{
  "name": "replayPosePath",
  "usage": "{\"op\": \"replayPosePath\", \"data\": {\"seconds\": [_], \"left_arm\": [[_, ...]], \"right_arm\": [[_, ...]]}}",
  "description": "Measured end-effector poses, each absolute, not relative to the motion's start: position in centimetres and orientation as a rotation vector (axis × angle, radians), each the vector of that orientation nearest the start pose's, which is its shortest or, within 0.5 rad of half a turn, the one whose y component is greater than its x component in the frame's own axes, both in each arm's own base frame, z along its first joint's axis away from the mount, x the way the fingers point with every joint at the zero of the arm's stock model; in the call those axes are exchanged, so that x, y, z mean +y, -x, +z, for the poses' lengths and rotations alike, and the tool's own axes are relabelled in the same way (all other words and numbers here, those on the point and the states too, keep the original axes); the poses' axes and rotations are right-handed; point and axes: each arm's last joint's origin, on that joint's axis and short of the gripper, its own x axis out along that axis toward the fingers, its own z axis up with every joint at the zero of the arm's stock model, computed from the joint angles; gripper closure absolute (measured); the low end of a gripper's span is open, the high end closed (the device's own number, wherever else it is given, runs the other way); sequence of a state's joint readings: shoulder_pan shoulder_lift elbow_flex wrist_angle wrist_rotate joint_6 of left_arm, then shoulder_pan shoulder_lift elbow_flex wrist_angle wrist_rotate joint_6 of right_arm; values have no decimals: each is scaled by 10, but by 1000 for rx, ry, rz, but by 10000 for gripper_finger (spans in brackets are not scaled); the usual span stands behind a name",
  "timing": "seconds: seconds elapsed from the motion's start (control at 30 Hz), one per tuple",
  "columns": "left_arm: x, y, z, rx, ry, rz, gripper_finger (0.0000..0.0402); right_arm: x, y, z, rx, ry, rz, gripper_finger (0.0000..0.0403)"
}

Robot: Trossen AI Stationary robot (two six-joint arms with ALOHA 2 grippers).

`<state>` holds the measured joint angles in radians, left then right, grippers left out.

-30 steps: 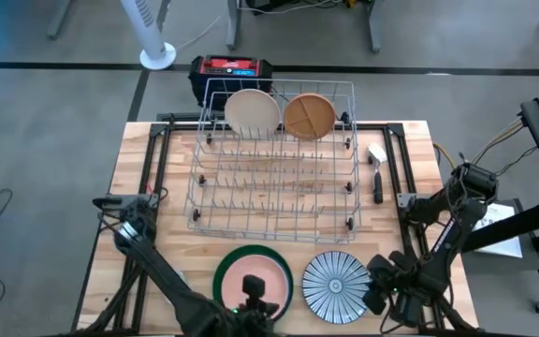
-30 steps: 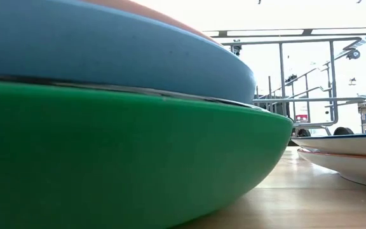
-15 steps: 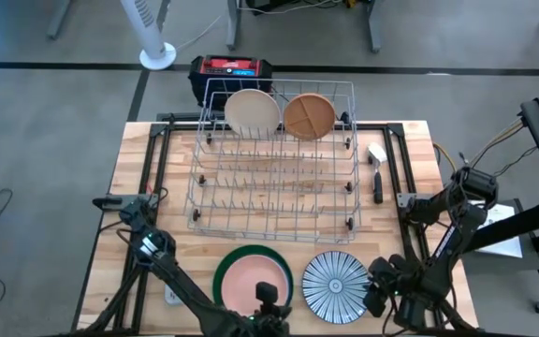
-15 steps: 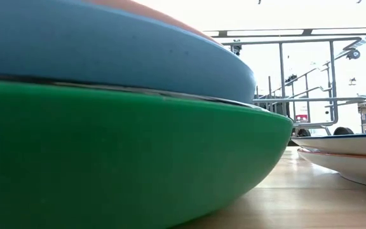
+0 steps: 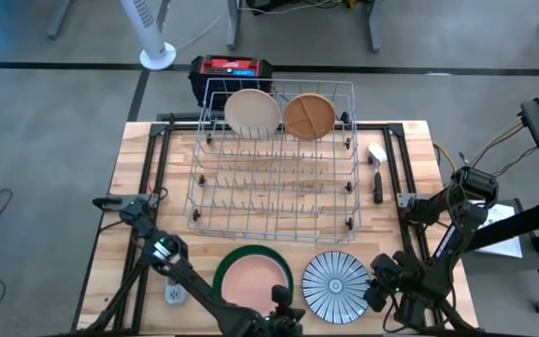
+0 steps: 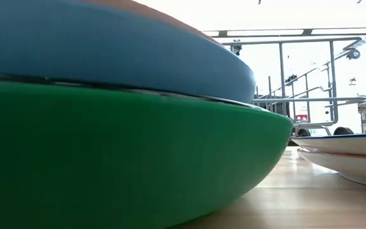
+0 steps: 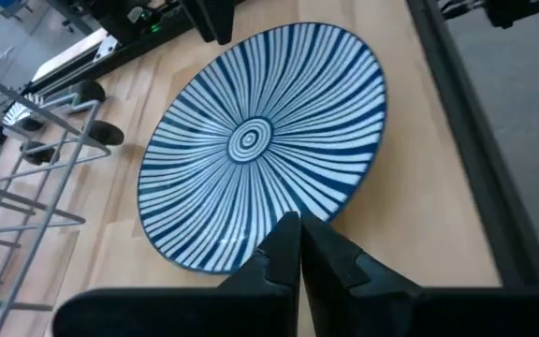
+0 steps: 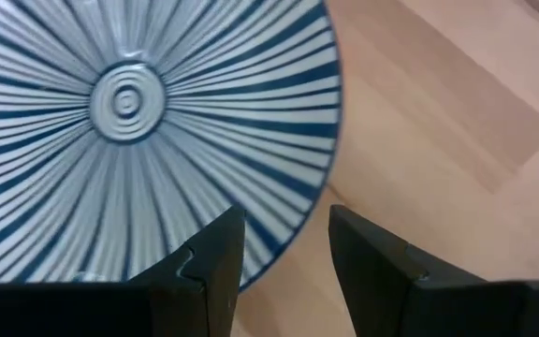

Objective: Sort dishes
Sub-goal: Put the blue patterned plate into the dish rack

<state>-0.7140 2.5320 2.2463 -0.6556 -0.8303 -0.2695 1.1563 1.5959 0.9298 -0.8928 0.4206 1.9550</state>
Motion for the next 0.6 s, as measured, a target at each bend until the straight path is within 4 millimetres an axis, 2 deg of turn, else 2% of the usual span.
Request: {"op": "replayPosePath", "data": {"seconds": [0.6], "left_arm": [[-320, -450, 145, 650, -300, 208, 401]], "right_arm": [[223, -113, 143, 962, -634, -563, 250]]}}
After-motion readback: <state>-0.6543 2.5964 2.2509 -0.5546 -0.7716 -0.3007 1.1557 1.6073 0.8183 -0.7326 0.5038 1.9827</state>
